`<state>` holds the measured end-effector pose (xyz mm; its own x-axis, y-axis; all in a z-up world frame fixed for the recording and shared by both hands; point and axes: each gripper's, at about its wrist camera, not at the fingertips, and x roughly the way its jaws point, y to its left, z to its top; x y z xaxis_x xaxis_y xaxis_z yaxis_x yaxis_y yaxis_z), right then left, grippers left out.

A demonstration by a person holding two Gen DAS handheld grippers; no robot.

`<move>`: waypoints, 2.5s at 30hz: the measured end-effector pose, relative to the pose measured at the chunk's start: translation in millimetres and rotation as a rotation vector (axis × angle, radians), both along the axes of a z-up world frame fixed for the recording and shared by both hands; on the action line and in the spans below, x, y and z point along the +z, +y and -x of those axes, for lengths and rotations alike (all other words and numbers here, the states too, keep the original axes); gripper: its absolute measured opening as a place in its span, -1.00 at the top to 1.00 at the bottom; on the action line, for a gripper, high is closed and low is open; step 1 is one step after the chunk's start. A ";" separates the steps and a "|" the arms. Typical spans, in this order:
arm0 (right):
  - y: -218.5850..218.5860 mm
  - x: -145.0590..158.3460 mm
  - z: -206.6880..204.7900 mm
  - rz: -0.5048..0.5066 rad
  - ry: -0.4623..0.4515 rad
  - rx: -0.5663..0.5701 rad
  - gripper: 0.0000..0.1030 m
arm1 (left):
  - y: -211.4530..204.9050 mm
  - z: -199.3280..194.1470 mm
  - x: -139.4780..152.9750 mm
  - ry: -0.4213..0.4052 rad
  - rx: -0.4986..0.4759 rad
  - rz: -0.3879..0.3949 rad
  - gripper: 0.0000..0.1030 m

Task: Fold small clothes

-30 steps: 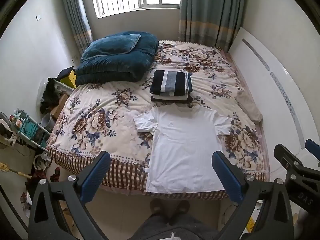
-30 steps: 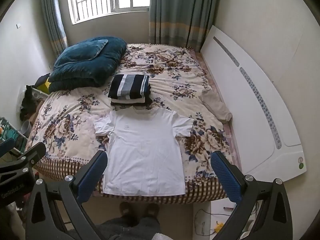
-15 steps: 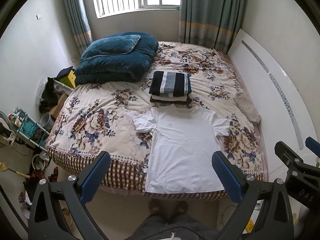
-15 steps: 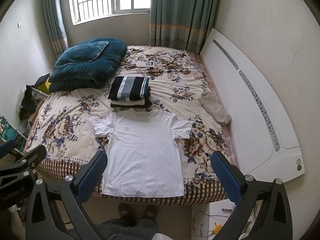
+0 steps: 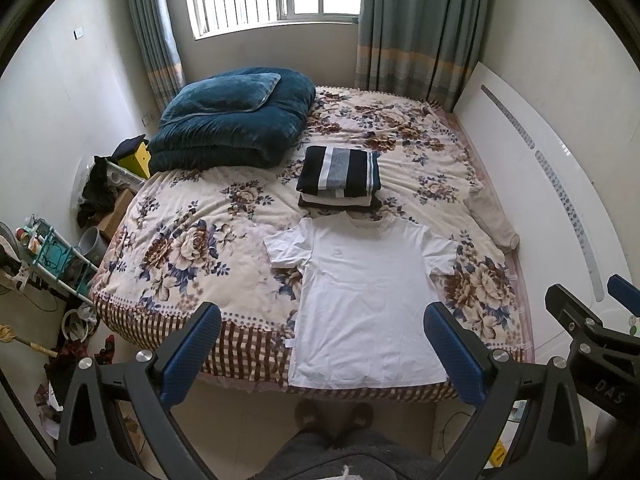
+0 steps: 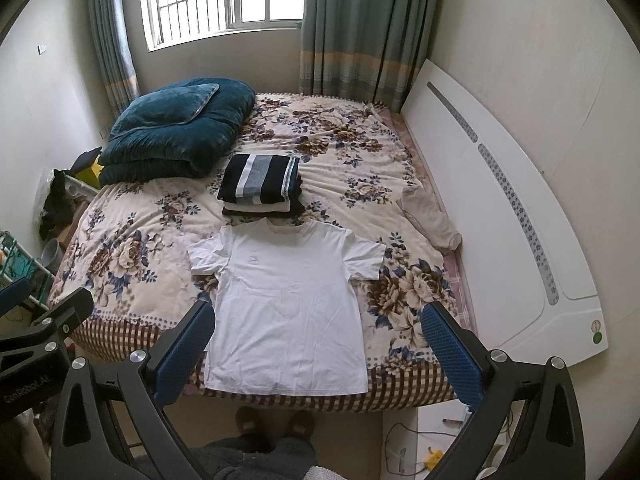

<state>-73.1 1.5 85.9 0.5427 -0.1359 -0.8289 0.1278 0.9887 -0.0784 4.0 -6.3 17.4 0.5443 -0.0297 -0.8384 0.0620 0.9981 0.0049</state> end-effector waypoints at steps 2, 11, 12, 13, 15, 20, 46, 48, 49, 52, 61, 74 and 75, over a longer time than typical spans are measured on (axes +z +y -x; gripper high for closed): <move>2.2 8.5 -5.3 0.002 -0.003 -0.002 -1.00 | 0.2 0.0 0.2 -0.001 -0.003 -0.001 -0.99; 0.8 28.5 -12.2 0.000 -0.009 0.006 -1.00 | -7.1 -11.9 9.0 -0.010 0.003 0.003 -0.99; 0.7 29.7 -13.0 0.000 -0.009 0.005 -1.00 | -8.6 -14.2 9.6 -0.010 0.003 0.004 -0.99; 0.9 31.8 -14.2 0.001 -0.009 0.005 -1.00 | -10.3 -16.7 10.2 -0.010 0.003 0.004 -0.99; 1.7 30.1 -12.1 0.003 -0.009 0.006 -1.00 | -4.2 -7.5 8.3 -0.011 0.000 0.004 -0.99; 1.6 30.2 -11.0 0.003 -0.011 0.006 -1.00 | -3.5 -5.7 7.9 -0.014 -0.001 0.005 -0.99; 5.0 30.4 -7.8 0.004 -0.018 0.005 -1.00 | -2.8 -2.6 9.6 -0.018 -0.010 0.010 -0.99; 4.9 30.4 -7.6 0.004 -0.018 0.003 -1.00 | -0.5 -13.1 12.2 -0.019 -0.008 0.014 -1.00; 4.2 31.9 -9.6 0.001 -0.016 0.000 -1.00 | 1.0 -21.3 10.7 -0.033 0.004 0.008 -1.00; 0.5 30.2 -20.0 -0.008 -0.008 -0.025 -1.00 | 8.4 -43.6 -1.7 -0.073 0.035 -0.021 -1.00; -65.1 -93.0 -93.9 -0.047 0.078 -0.272 -1.00 | 5.2 -152.4 -131.3 -0.021 0.051 -0.128 -1.00; -249.3 -423.6 -232.1 -0.199 0.295 -0.568 -1.00 | -53.4 -283.7 -384.4 0.213 0.097 -0.180 -1.00; -260.2 -447.0 -243.4 -0.222 0.310 -0.581 -1.00 | -55.0 -290.5 -397.6 0.228 0.100 -0.175 -1.00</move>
<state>170.3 -258.8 -361.1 0.1671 -0.1416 -0.9757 0.6454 0.7639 -0.0004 294.4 -61.3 -380.2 0.3343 0.1699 -0.9270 -0.0172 0.9846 0.1742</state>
